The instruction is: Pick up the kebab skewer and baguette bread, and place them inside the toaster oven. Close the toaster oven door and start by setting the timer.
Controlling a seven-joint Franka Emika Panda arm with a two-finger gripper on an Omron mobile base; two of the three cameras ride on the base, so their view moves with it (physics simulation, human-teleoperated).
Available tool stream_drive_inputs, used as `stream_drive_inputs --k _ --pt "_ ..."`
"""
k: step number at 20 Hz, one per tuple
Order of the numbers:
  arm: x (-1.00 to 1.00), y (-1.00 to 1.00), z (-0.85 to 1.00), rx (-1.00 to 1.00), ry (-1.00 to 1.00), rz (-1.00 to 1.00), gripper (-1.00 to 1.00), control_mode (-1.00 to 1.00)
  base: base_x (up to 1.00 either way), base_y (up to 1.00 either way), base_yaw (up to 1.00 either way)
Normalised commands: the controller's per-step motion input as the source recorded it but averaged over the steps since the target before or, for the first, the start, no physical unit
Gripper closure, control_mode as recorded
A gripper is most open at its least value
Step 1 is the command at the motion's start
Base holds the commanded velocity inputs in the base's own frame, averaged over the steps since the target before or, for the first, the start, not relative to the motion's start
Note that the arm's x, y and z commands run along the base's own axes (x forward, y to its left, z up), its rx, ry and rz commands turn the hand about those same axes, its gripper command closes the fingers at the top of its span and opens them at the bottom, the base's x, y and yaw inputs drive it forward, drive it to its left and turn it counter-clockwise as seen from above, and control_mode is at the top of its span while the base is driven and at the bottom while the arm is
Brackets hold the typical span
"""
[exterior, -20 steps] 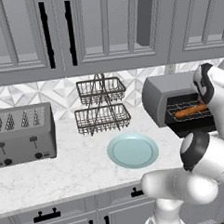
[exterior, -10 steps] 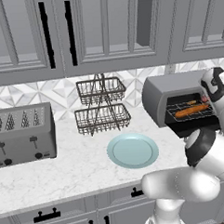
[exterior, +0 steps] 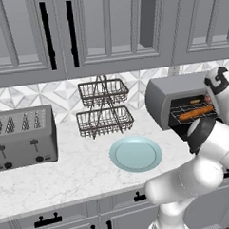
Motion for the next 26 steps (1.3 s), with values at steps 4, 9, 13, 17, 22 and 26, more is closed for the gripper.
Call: stream_drive_inputs --k 4,9,13,17,22,26 --pt "0.10 -0.08 -0.19 0.00 -0.01 0.00 1.00 -1.00 0.00 0.00 0.00" --pt "0.11 0.00 -0.30 0.00 -0.06 0.00 1.00 -1.00 0.00 0.00 0.00" --pt "0.26 0.00 -0.04 0.00 -0.09 0.00 1.00 -1.00 0.00 0.00 0.00" --pt "0.15 0.00 -0.07 0.00 -0.04 0.00 1.00 -1.00 0.00 0.00 0.00" --pt "0.06 0.00 -0.15 0.00 0.00 0.00 1.00 -1.00 0.00 0.00 0.00" --pt "0.08 0.00 -0.06 0.00 0.00 0.00 1.00 -1.00 0.00 0.00 0.00"
